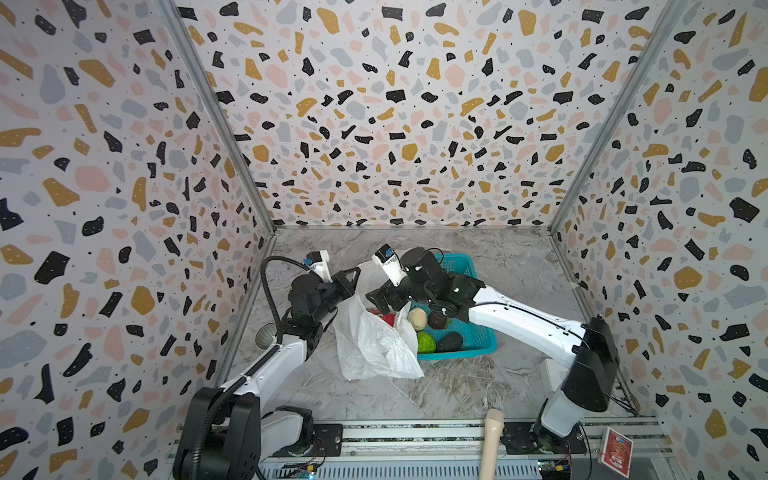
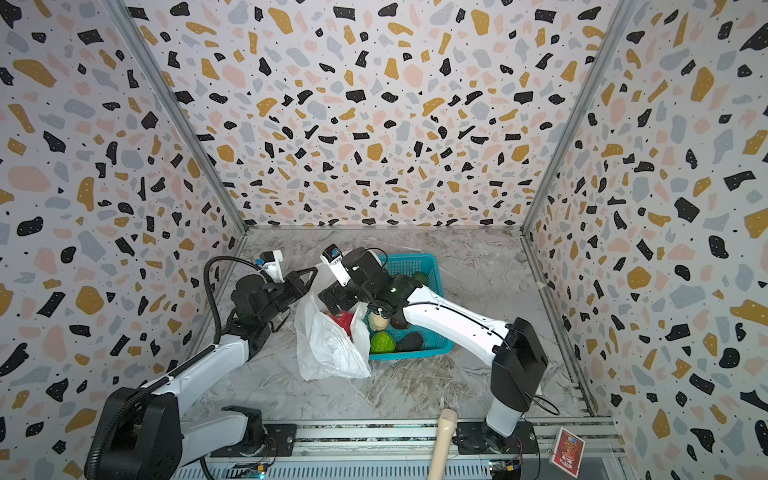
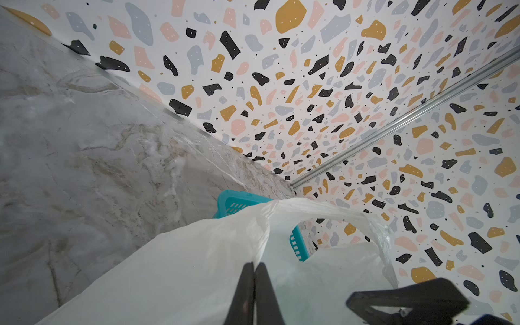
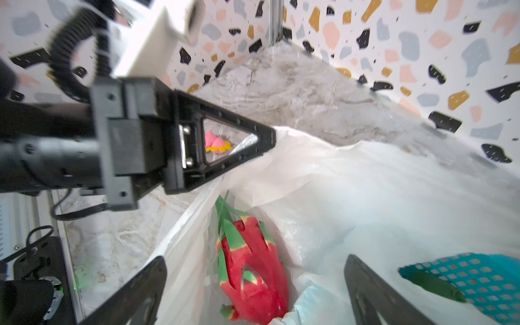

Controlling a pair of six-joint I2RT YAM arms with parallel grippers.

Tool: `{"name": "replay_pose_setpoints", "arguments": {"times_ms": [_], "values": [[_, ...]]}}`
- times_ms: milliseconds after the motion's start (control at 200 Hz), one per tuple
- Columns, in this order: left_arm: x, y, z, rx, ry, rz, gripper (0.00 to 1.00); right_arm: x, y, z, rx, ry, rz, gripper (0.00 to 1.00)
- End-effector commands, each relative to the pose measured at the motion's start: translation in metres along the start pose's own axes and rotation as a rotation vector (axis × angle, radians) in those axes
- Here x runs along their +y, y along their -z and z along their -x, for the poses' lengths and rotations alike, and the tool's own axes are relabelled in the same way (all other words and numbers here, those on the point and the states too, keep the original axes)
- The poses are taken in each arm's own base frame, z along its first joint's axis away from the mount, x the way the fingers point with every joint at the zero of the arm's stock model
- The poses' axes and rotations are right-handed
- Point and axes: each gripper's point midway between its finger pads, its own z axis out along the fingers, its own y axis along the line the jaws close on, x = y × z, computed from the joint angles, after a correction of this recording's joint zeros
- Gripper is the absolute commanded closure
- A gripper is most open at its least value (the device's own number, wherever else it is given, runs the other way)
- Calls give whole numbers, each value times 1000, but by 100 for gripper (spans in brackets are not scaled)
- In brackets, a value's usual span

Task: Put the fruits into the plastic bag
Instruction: 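Move the right gripper back over the basket to the dark purple fruit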

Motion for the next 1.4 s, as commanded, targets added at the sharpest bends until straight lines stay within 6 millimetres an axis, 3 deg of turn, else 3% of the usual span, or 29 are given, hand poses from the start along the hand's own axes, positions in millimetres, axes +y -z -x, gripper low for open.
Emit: {"name": "replay_pose_setpoints", "arguments": {"times_ms": [0, 90, 210, 275, 360, 446, 531, 656, 771, 1071, 1397], "values": [[-11, 2, 6, -9, -60, -22, 100, 10, 47, 45, -184, 69, 46, 2], [-9, 2, 5, -6, -61, -14, 100, 3, 73, 57, -252, 62, 26, 2], [-10, 2, 6, -3, -60, -10, 100, -47, 98, 50, -266, -82, -118, 3], [-10, 1, 7, -3, -63, -6, 100, -80, 106, 31, -246, -193, -192, 4], [-9, 1, 8, -2, -64, 0, 100, -118, 110, -9, -185, -336, -275, 5], [-7, 0, 7, 1, -63, 9, 100, -135, 103, -53, -94, -420, -299, 6], [-5, -1, 7, 5, -69, 20, 100, -138, 87, -95, 38, -445, -307, 7], [-3, -2, 7, 12, -74, 31, 100, -127, 57, -150, 246, -461, -233, 9], [0, -3, 6, 13, -71, 43, 100, -121, 37, -185, 379, -482, -198, 15], [1, -2, 5, 12, -78, 48, 100, -129, 14, -228, 539, -479, -220, 17], [2, -3, 6, 7, -81, 51, 100, -135, -6, -235, 535, -480, -221, 18]]}}
